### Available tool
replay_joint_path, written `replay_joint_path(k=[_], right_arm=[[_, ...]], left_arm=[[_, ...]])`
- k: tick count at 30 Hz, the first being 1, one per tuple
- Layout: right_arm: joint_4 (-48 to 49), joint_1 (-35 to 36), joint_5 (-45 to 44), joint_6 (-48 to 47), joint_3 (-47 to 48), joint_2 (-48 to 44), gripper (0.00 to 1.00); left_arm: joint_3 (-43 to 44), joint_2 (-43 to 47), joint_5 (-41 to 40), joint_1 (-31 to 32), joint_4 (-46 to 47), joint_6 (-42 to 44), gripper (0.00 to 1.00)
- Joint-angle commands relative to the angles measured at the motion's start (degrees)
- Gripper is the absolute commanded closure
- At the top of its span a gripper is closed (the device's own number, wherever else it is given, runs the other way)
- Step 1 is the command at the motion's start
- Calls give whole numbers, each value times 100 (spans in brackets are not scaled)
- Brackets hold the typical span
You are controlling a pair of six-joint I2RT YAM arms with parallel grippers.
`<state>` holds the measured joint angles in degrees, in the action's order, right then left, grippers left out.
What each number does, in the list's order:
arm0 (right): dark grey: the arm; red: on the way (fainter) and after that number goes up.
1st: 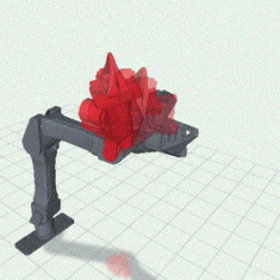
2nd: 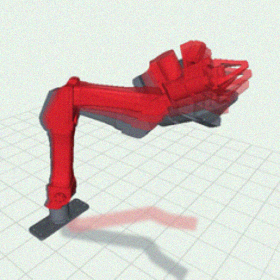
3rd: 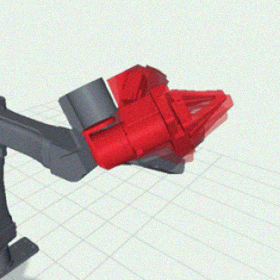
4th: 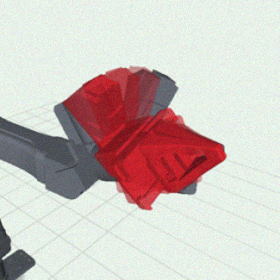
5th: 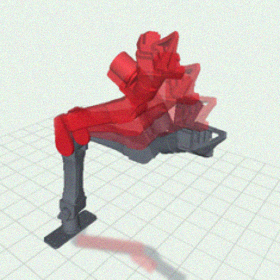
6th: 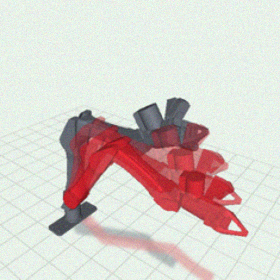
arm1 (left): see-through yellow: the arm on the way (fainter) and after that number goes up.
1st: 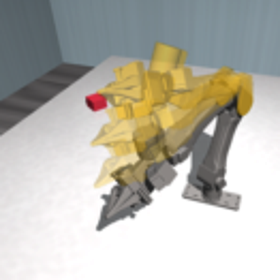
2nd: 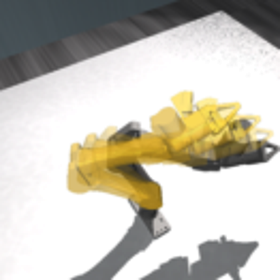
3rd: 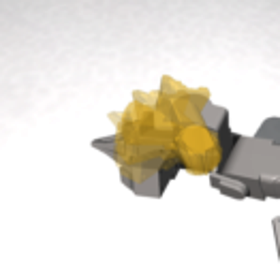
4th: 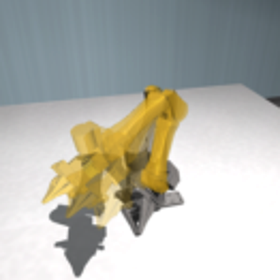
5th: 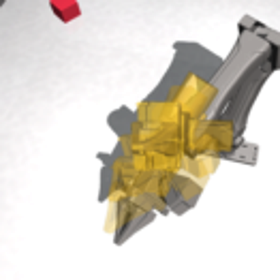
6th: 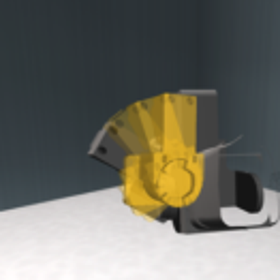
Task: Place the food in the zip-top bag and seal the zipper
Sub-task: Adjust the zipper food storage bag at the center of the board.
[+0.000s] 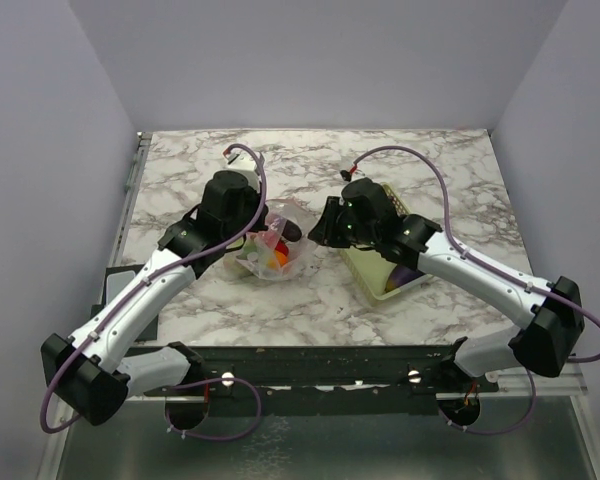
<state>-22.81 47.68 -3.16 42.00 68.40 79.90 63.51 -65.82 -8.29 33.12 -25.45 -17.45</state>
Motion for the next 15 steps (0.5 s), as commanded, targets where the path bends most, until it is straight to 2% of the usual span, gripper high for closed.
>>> replay_joint_path(k=[1, 5, 15], right_arm=[[-145, 27, -158, -58, 42, -211, 67], [-378, 26, -289, -216, 165, -379, 53], [-1084, 22, -1364, -666, 294, -1152, 42]], left_arm=[[-133, 272, 47, 25, 234, 142, 99], [-220, 369, -22, 26, 250, 186, 99], [-327, 465, -239, 29, 269, 222, 99]])
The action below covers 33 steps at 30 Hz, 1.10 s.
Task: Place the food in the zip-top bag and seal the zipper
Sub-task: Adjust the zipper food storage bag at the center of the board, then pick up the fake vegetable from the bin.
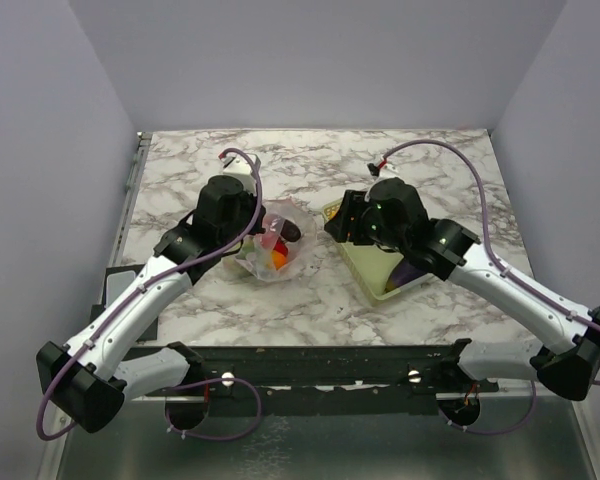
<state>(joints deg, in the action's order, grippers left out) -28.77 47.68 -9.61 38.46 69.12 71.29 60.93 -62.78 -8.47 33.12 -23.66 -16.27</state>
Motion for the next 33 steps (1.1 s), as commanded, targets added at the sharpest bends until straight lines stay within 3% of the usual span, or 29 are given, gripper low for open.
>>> replay_joint_path(k=[1, 4, 11, 13, 33], right_arm=[[-614, 22, -823, -356, 255, -317, 42], [-914, 23, -1131, -544, 409, -343, 42], [-1173, -57, -1784, -1111, 537, -275, 22], [-1101, -158, -1777, -1327, 520, -199, 21], [-419, -1555, 246, -2211, 1085, 2275, 20]], left_arm=[[-79, 188, -272, 29, 90, 106, 99], [-119, 276, -357, 32, 122, 87, 99], [-185, 354, -464, 27, 178, 80, 99], [-186, 395, -507, 23, 191, 64, 99], [-274, 540, -536, -7, 291, 40, 99]])
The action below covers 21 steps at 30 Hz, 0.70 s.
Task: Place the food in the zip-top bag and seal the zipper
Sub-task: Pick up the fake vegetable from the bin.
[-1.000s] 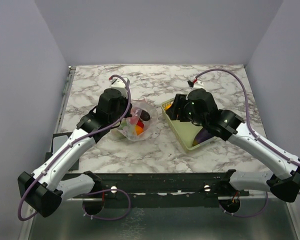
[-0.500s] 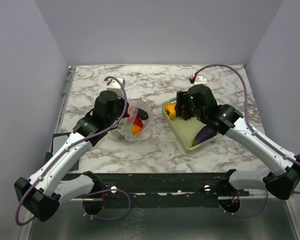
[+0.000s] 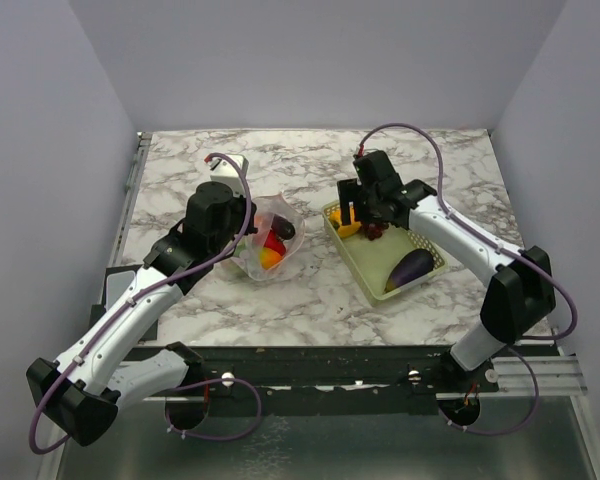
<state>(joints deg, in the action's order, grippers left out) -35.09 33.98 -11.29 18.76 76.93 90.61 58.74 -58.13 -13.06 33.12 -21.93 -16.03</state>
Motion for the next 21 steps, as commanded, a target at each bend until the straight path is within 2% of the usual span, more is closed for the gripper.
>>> replay_joint_path(k=[1, 7, 21], right_arm=[[207, -210, 439, -263, 366, 498, 20], [213, -320, 687, -363, 635, 979, 20], [152, -490, 607, -450, 1000, 1749, 17]], left_arm=[[-56, 69, -56, -15, 118, 14, 99], [-47, 47, 4, -68, 112, 10, 99], [-56, 4, 62, -121, 121, -1, 99]])
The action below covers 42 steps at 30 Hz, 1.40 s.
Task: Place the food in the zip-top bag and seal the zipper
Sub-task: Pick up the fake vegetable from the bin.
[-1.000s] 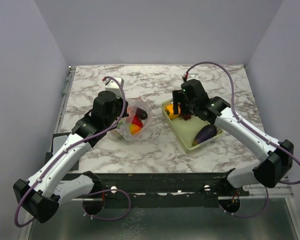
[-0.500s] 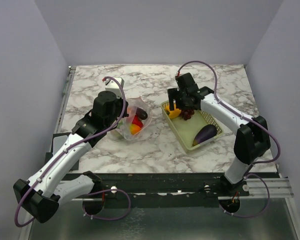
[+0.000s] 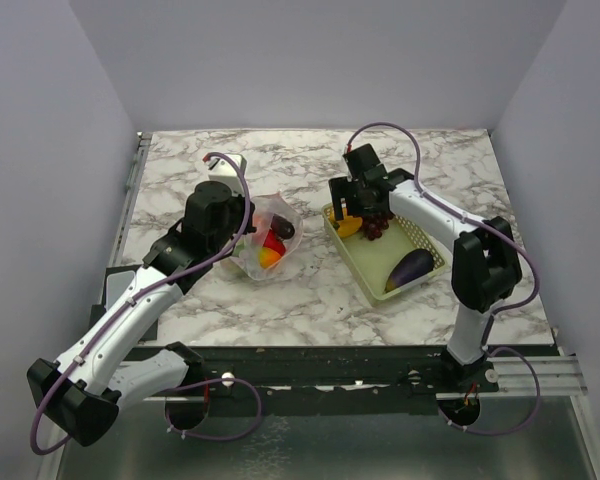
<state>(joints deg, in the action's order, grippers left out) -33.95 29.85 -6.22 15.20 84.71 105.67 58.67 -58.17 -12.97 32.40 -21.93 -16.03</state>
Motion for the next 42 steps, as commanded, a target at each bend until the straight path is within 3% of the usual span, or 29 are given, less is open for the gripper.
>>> replay_joint_path(k=[1, 15, 24, 31, 35, 42], right_arm=[[45, -82, 122, -96, 245, 295, 17], [-50, -102, 248, -62, 486, 1026, 12], [-38, -115, 70, 13, 375, 1253, 2], [3, -172, 223, 58, 305, 1238, 3], [36, -174, 352, 61, 224, 1129, 14], [-65, -172, 152, 44, 100, 716, 46]], left_arm=[[-49, 8, 57, -54, 119, -8, 99], [-49, 10, 93, -82, 125, -7, 99], [-48, -10, 145, -102, 121, -5, 99], [-45, -25, 172, -120, 126, -20, 99], [-40, -36, 189, -127, 131, -23, 99], [-40, -45, 207, -137, 129, -24, 99]])
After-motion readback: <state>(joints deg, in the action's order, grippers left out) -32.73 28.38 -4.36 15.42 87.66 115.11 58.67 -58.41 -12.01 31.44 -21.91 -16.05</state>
